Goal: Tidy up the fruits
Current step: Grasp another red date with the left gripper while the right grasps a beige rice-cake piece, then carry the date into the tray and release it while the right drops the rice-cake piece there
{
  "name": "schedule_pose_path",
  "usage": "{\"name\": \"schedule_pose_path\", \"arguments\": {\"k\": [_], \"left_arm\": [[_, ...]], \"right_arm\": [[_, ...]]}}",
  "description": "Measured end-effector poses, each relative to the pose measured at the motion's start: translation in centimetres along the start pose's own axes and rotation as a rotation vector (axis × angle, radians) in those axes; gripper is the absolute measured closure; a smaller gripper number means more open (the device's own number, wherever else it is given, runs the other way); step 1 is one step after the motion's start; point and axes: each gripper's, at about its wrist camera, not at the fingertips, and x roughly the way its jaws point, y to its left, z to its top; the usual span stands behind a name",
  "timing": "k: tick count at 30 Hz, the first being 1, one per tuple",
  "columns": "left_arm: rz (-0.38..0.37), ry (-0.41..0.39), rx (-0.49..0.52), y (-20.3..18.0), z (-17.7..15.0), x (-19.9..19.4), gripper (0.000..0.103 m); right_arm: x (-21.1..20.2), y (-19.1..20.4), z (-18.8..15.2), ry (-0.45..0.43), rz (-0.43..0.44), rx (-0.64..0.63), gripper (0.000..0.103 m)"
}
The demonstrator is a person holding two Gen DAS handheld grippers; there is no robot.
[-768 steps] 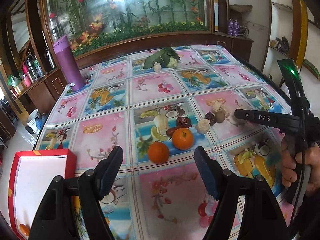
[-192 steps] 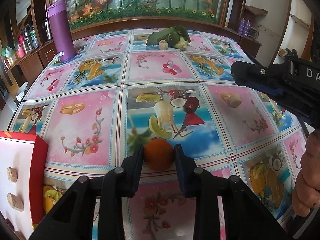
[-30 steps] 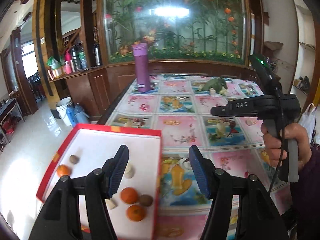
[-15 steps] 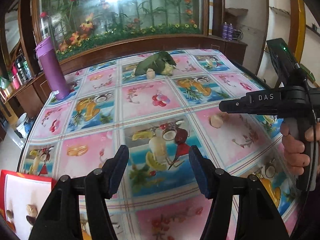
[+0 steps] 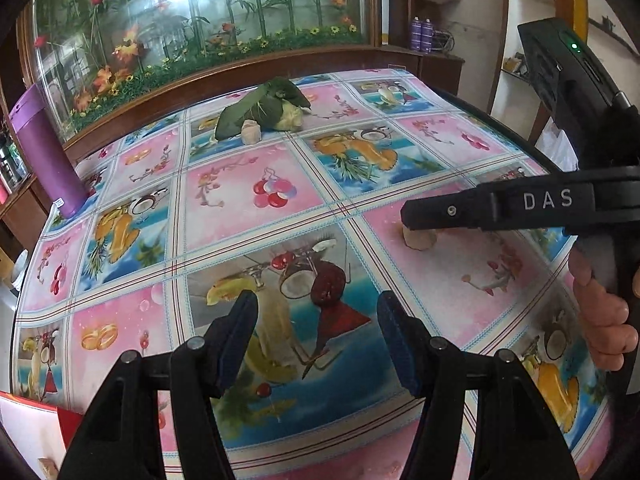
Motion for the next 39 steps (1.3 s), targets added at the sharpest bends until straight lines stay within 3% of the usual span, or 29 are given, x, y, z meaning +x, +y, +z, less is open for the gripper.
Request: {"name": "schedule_pose_path", "arguments": {"k": [2,4,6,14,20,26,31,35,39], "left_arm": [[0.005,0.007,0.005,-0.1,0.3,0.4,0.042],[0.005,0.014,0.008,-0.2,0.5,0.9,0.05],[-0.001,0.03,0.007,-0.2,0.8,1.5,0.058],[-0.051,0.064,0.003,-0.7,1.0,2.9,0.085],[-0.041,0.05,-0.058,-0.4,0.9,1.7,0.086],[0.024,-0.097,-0.12,0.6,-0.6,-6.5,0.086],[0.146,-0.227,-0.165,2.6,-4.5,-15.5,0.086],[0.258,-0.27,-0.264,6.3,-9.2,-21.1,0.086],[0.37,-0.248,-0.417,12.0,-14.4,-24.6,0.086]], "right_arm": [[0.5,0.2,-0.1,0.012,-0.009,-0.009,0.062],[0.8,0.2,-0.2,0.014,-0.02,-0.012,0.065],[0.8,0.1,-0.3,0.016,-0.026,-0.012,0.078],[0.1,-0.8,-0.1,0.002,-0.007,0.039,0.078],[-1.1,-0.9,0.2,-0.044,0.044,0.065,0.078],[-2.5,-0.2,0.0,-0.131,0.066,0.051,0.078],[-3.4,1.8,-0.9,-0.172,0.123,0.023,0.078],[-3.6,6.9,-3.2,-0.172,0.248,-0.027,0.078],[-2.3,14.9,-6.8,-0.109,0.377,-0.122,0.078]]}}
